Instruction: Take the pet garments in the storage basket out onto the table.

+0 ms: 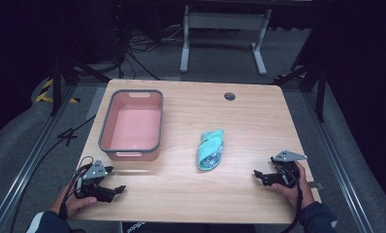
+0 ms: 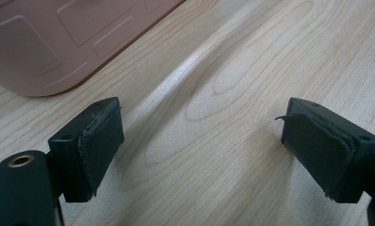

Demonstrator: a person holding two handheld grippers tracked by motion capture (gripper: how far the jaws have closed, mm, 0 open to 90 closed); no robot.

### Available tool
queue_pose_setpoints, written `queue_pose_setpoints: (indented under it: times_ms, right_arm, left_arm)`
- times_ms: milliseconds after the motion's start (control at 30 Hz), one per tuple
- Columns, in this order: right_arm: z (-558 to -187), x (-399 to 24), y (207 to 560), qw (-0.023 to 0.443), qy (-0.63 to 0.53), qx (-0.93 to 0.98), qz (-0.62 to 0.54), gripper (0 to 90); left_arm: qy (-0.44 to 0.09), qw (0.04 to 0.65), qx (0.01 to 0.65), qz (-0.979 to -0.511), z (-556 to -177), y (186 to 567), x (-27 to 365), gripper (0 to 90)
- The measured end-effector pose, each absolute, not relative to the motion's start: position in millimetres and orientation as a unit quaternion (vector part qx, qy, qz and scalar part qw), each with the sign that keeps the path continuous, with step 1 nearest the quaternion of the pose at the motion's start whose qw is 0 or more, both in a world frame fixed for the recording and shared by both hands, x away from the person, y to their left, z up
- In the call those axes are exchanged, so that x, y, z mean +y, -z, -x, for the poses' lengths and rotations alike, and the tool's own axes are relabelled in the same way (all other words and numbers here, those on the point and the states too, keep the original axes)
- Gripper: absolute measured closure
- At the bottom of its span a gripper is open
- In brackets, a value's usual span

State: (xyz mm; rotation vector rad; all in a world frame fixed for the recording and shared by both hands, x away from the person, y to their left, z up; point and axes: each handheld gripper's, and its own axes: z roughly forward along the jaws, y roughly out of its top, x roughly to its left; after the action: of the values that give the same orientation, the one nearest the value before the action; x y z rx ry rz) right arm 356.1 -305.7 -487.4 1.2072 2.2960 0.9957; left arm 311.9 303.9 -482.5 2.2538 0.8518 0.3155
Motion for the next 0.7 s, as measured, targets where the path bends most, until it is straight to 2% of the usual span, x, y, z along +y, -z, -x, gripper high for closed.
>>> queue_pose_setpoints:
  times_ms: [700]
  right_arm:
    - [-355.8,-305.8,487.3,0.181,-0.352,0.812,-0.428,9.3]
  left_arm:
    - [-0.124,0.348,0.326,-0.87,-313.6,482.7,303.4,12.4]
